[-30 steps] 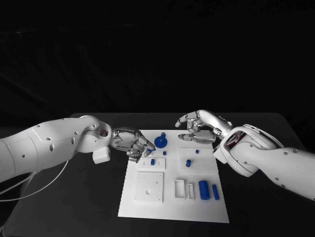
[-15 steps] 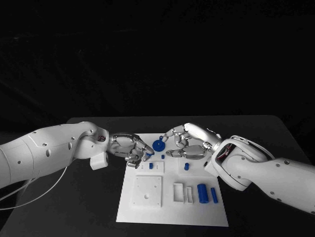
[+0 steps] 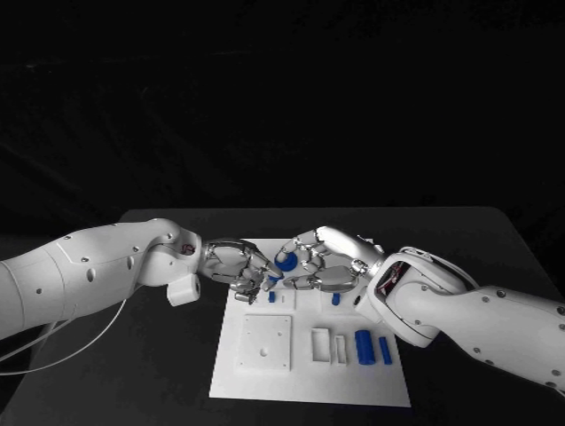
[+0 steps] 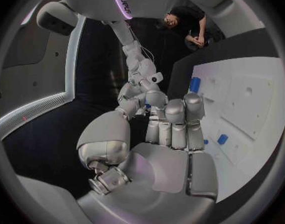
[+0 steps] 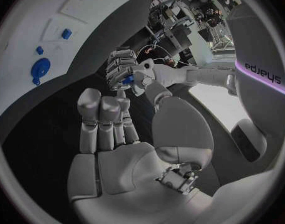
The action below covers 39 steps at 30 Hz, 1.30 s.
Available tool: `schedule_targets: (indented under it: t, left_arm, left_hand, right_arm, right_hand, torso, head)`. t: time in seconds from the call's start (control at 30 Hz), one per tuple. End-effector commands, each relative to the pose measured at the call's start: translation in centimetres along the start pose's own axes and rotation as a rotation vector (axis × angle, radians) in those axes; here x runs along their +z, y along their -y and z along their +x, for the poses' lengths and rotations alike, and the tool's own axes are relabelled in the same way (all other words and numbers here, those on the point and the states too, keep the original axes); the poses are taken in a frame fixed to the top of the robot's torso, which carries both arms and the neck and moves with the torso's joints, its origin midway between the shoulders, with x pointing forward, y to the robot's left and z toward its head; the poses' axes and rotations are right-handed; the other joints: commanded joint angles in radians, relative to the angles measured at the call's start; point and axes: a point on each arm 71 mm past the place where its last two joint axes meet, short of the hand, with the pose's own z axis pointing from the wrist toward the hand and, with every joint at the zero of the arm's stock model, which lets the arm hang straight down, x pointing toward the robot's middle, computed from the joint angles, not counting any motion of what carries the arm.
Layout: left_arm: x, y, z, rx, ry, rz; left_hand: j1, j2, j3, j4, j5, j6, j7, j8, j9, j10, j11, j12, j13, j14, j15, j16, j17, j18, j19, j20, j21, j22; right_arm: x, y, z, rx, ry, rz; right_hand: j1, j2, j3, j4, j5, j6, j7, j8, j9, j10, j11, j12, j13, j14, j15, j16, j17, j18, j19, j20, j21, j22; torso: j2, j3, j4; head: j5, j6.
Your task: Assemble the parts on the task board
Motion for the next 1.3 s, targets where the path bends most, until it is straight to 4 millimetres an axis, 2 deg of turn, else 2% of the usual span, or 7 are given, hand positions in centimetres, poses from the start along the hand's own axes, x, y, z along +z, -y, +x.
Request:
schedule_targets:
  t: [0.03, 0.47, 0.83, 0.87, 0.9, 1.03, 1.3]
  left_arm:
    - [0.38, 0.26, 0.31, 0.011, -0.007, 0.013]
    - [0.43, 0.22, 0.31, 0.016, -0.003, 0.004]
    - [0.43, 0.19, 0.36, 0.018, -0.007, -0.001]
    - [0.45, 0.20, 0.38, 0.018, -0.008, -0.001]
    - [0.46, 0.21, 0.38, 0.019, -0.008, -0.001]
    - [0.49, 0.23, 0.41, 0.019, -0.008, 0.000]
    - [0.47, 0.24, 0.36, 0.019, -0.001, 0.003]
  left_hand:
    - [0.027, 0.016, 0.098, -0.092, -0.008, 0.000, 0.007, -0.007, 0.002, -0.006, 0.001, -0.001, 0.001, -0.027, -0.025, -0.005, -0.001, 0.000, -0.002, -0.118, -0.006, 0.006]
    - [0.029, 0.014, 0.098, -0.090, -0.016, 0.000, 0.007, -0.011, 0.002, -0.008, 0.001, 0.000, 0.001, -0.028, -0.025, -0.005, -0.002, -0.001, -0.003, -0.118, -0.007, 0.007]
    - [0.031, 0.013, 0.098, -0.089, -0.019, 0.000, 0.007, -0.014, 0.003, -0.009, 0.001, -0.001, 0.001, -0.029, -0.025, -0.006, -0.002, -0.001, -0.003, -0.119, -0.007, 0.006]
    - [0.031, 0.012, 0.098, -0.088, -0.020, 0.000, 0.007, -0.014, 0.003, -0.009, 0.001, -0.001, 0.001, -0.029, -0.025, -0.006, -0.002, -0.001, -0.003, -0.119, -0.007, 0.006]
    - [0.031, 0.012, 0.098, -0.088, -0.021, -0.001, 0.007, -0.015, 0.003, -0.010, 0.001, -0.001, 0.001, -0.030, -0.025, -0.006, -0.002, -0.001, -0.003, -0.119, -0.008, 0.006]
    - [0.033, 0.010, 0.099, -0.086, -0.024, -0.002, 0.008, -0.018, 0.003, -0.013, 0.001, -0.001, 0.001, -0.031, -0.025, -0.007, -0.003, -0.001, -0.003, -0.119, -0.008, 0.006]
    - [0.034, 0.007, 0.097, -0.079, -0.035, -0.003, 0.009, -0.024, 0.003, -0.017, 0.002, -0.001, 0.001, -0.034, -0.025, -0.008, -0.004, -0.002, -0.005, -0.118, -0.010, 0.006]
  right_arm:
    - [0.14, -0.15, 0.34, 0.021, -0.021, -0.007]
    - [0.18, -0.36, 0.89, 0.035, -0.054, -0.008]
    - [0.16, -0.17, 1.00, 0.028, -0.069, -0.003]
    - [0.16, -0.17, 1.05, 0.027, -0.074, -0.003]
    - [0.16, -0.16, 1.07, 0.025, -0.077, -0.003]
    - [0.14, -0.07, 1.15, 0.023, -0.087, 0.000]
    - [0.16, -0.09, 1.29, 0.023, -0.089, -0.001]
  right_hand:
    - [-0.008, 0.007, -0.010, -0.001, -0.002, -0.005, 0.011, -0.005, -0.001, -0.008, -0.002, 0.006, -0.001, -0.003, 0.008, -0.005, 0.001, 0.101, -0.009, -0.002, 0.004, 0.018]
    - [-0.023, 0.026, -0.022, 0.000, -0.004, 0.006, 0.009, -0.001, -0.001, -0.008, -0.004, 0.008, -0.003, -0.002, 0.006, -0.005, 0.003, 0.101, -0.009, -0.004, 0.003, 0.016]
    - [-0.021, 0.043, -0.015, 0.000, -0.022, 0.059, -0.008, 0.027, 0.012, -0.003, -0.019, 0.010, -0.004, 0.000, -0.008, -0.005, 0.004, 0.101, -0.007, -0.006, 0.005, 0.017]
    - [-0.021, 0.044, -0.013, 0.000, -0.027, 0.063, -0.010, 0.029, 0.013, -0.003, -0.021, 0.010, -0.005, 0.000, -0.010, -0.006, 0.004, 0.101, -0.007, -0.006, 0.005, 0.017]
    - [-0.015, 0.071, 0.008, 0.008, -0.082, 0.110, -0.020, 0.056, 0.026, 0.000, -0.035, 0.010, -0.006, 0.001, -0.019, -0.006, 0.004, 0.101, -0.006, -0.005, 0.004, 0.016]
    - [-0.032, 0.079, 0.069, 0.012, -0.143, 0.119, -0.032, 0.055, 0.032, 0.005, -0.043, 0.008, -0.008, 0.002, -0.031, -0.009, 0.005, 0.101, -0.005, -0.002, 0.005, 0.016]
    - [-0.046, 0.083, 0.098, 0.014, -0.154, 0.127, -0.034, 0.055, 0.036, 0.008, -0.045, 0.008, -0.008, 0.003, -0.033, -0.009, 0.007, 0.101, -0.004, -0.002, 0.007, 0.017]
  torso:
    - [0.001, -0.0003, 0.0002]
    - [0.000, 0.0013, -0.0011]
    - [0.000, 0.0017, -0.0012]
    - [0.000, 0.0018, -0.0016]
    - [0.000, 0.0018, -0.0018]
    - [0.000, 0.0014, -0.0006]
    - [0.000, 0.0013, -0.0010]
  head:
    - [0.002, 0.000]
    - [0.006, -0.007]
    - [0.006, -0.013]
    - [0.006, -0.013]
    - [0.006, -0.013]
    - [0.006, -0.015]
    - [0.006, -0.018]
